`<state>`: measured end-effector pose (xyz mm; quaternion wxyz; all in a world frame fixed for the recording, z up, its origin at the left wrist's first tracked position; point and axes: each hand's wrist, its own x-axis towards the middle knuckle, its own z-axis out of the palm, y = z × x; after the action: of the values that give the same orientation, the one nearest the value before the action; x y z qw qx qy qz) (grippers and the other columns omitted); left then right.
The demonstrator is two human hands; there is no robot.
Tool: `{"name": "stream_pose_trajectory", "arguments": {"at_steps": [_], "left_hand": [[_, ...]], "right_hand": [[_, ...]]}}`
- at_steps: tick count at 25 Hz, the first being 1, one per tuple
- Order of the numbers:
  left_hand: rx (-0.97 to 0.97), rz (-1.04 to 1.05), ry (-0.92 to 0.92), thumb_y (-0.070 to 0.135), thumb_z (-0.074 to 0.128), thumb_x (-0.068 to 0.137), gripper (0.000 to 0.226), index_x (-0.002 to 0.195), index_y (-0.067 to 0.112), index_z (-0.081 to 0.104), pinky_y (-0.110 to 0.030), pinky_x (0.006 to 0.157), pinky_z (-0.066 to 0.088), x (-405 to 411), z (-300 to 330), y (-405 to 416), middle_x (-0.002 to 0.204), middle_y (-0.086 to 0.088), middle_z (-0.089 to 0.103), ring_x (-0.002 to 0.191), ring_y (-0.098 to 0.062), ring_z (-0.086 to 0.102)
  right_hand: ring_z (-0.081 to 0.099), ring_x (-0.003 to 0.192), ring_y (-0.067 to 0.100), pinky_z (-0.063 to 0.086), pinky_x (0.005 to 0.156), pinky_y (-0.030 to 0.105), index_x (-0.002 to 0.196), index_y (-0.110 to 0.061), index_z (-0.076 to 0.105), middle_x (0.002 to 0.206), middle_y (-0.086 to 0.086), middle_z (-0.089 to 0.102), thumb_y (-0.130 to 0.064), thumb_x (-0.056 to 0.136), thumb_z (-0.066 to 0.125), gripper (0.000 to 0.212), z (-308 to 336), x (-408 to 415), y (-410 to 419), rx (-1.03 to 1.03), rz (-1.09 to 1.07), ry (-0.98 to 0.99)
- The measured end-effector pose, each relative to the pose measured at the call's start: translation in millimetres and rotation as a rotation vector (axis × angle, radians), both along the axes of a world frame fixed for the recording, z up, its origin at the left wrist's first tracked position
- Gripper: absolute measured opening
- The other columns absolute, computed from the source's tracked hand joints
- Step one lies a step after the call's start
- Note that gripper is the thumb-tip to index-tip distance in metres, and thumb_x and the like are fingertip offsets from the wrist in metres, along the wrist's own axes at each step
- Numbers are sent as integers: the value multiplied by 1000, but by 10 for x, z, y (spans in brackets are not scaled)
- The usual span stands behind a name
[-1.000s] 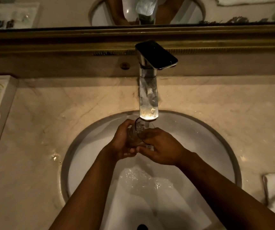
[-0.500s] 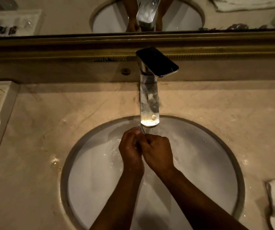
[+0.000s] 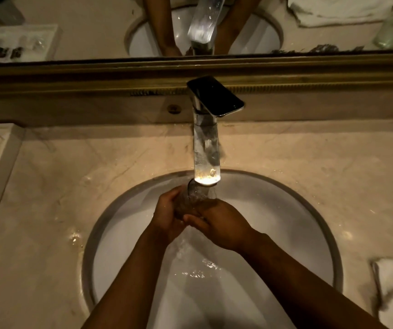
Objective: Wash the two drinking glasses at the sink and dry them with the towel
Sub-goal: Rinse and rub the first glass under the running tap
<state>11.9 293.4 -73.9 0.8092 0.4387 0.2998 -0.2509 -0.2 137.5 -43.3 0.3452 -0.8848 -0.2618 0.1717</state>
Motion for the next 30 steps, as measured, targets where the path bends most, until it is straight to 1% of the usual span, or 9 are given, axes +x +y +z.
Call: {"name": "stream_pose_trajectory", "arguments": {"at_steps": [6, 10, 13, 16, 20, 22, 24, 26, 30], "left_hand": [[-175, 298, -28, 41, 44, 104, 45, 120, 8, 69, -47, 115, 42, -197, -148, -293, 108, -16, 69, 106, -30, 67], [-319, 331, -30, 45, 46, 98, 46, 112, 9, 70, -40, 91, 59, -229, -83, -461, 106, -14, 73, 98, -28, 73], [-223, 100, -53, 45, 64, 84, 45, 110, 9, 73, -28, 84, 50, -64, -33, -280, 107, -12, 71, 100, -26, 66], [-42, -169, 112, 47, 72, 72, 41, 91, 11, 71, -23, 62, 38, 92, -62, -75, 80, -5, 66, 71, -20, 59], [31, -418, 243, 51, 73, 60, 44, 83, 14, 71, -28, 60, 40, 128, 34, 104, 79, -7, 58, 68, -23, 58], [25, -437, 225, 51, 69, 70, 42, 81, 11, 76, -26, 56, 48, 123, 111, 194, 73, -9, 64, 61, -23, 63], [12, -427, 135, 59, 65, 82, 49, 87, 12, 74, -20, 41, 42, 76, 216, 221, 65, -8, 62, 47, -21, 58], [142, -335, 6, 59, 53, 94, 51, 91, 12, 73, -21, 38, 39, -11, 232, 104, 65, -11, 65, 47, -23, 59], [907, -198, -240, 33, 54, 102, 25, 91, 14, 67, -50, 67, 63, -199, 20, -371, 84, -4, 70, 77, -26, 71]], "right_hand": [[67, 96, 18, 40, 71, 25, 115, -27, 64, 105, -2, 71, -51, 100, 41, 35, 111, 13, 415, -267, -395, 28], [69, 90, 19, 45, 73, 29, 100, -25, 70, 96, -2, 74, -54, 101, 37, 44, 79, 50, 496, -322, -530, -131], [66, 102, 26, 53, 84, 35, 123, -22, 61, 116, 5, 69, -44, 103, 38, 37, 68, 28, 292, -188, -215, -109], [64, 103, 20, 55, 84, 37, 119, -24, 63, 118, 1, 68, -47, 99, 41, 38, 21, 62, -44, -62, 94, -41], [57, 118, 16, 46, 96, 27, 116, -21, 70, 127, 1, 67, -45, 92, 62, 35, -33, -40, -85, 10, 153, -188], [51, 123, 13, 41, 102, 23, 121, -18, 69, 132, 4, 65, -41, 91, 65, 37, -47, -93, -31, 58, 132, -229], [60, 112, 11, 46, 96, 21, 115, -21, 71, 121, 1, 70, -39, 97, 56, 30, -54, -148, 8, 152, -38, -124], [68, 84, 2, 51, 77, 19, 94, -25, 70, 90, -8, 74, -35, 99, 56, 19, 13, -209, 85, 296, -381, 144], [67, 58, 5, 53, 59, 26, 68, -9, 67, 62, 1, 68, -34, 95, 63, 37, -69, -256, 202, 469, -949, 375]]}}
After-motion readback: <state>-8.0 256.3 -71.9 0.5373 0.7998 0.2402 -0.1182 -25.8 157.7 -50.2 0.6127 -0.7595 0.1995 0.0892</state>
